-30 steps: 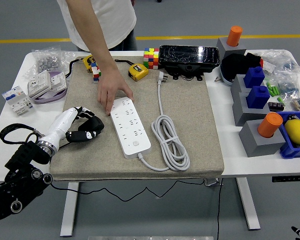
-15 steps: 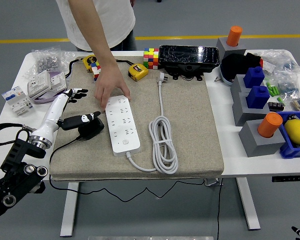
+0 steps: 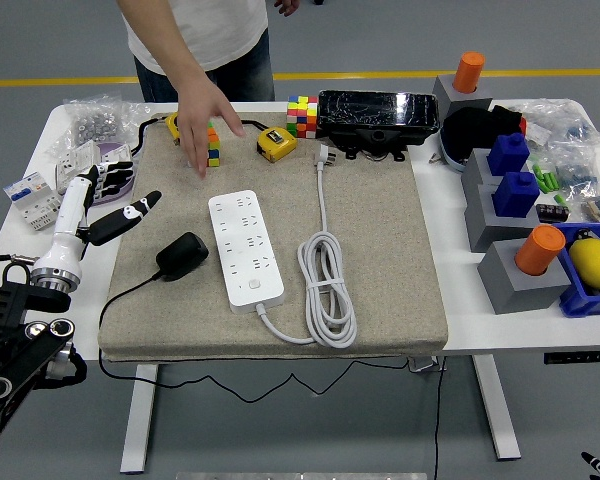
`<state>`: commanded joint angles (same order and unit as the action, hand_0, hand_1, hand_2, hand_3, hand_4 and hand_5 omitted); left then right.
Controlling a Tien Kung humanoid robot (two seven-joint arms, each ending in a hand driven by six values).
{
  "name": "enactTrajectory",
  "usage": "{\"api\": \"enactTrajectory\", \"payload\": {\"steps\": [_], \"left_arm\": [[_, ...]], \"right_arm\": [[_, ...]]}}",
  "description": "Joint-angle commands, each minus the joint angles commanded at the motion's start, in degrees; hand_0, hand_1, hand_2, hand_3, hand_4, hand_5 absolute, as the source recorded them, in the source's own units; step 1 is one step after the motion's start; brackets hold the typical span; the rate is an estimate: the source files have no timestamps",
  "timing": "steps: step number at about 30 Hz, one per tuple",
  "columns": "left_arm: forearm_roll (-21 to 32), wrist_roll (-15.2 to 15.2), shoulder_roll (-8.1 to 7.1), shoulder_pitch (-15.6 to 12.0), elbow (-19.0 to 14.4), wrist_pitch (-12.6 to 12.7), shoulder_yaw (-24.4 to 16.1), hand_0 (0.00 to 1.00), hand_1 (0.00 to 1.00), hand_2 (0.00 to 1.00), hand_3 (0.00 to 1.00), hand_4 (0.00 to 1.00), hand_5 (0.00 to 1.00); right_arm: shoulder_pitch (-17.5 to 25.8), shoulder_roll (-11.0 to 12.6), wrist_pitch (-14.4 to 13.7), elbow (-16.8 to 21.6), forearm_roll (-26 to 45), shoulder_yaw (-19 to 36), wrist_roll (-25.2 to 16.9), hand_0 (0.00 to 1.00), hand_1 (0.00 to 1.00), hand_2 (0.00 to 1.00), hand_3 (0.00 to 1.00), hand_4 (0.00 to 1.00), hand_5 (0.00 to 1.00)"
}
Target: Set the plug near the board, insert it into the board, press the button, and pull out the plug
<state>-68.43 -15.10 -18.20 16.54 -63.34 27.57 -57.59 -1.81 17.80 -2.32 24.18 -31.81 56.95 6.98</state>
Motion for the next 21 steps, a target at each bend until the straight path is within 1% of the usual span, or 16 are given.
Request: {"api": "enactTrajectory", "payload": {"steps": [1,6,7,21], "left_arm": [[0.1,0.1,0.03,0.0,0.1,0.0,-0.1,0.669,0.726,0.696,0.708,0.925,0.421],[0.7,0.6,0.02,-0.1,0.4,0.0,-0.7,0.669,0.726,0.696,0.708,0.925,0.421],[0.7,0.7,0.01,-0.1,0.4,0.0,-0.7,0.669,0.724,0.696,0.7,0.914,0.438],[0.4,1.9,-0.16,-0.1,0.3,-0.9,-0.7,0.666,0.717,0.695,0.68,0.893,0.431]], "right_arm": [[0.0,0.0,0.0,0.0,0.0,0.0,0.0,0.567,0.663,0.675,0.604,0.973,0.496],[0.0,0.0,0.0,0.0,-0.1,0.2,0.0,0.567,0.663,0.675,0.604,0.973,0.496],[0.0,-0.1,0.0,-0.1,0.0,0.2,0.0,0.567,0.663,0.675,0.604,0.972,0.495],[-0.2,-0.2,0.1,-0.1,0.0,0.0,-0.1,0.567,0.664,0.675,0.604,0.972,0.495]]}}
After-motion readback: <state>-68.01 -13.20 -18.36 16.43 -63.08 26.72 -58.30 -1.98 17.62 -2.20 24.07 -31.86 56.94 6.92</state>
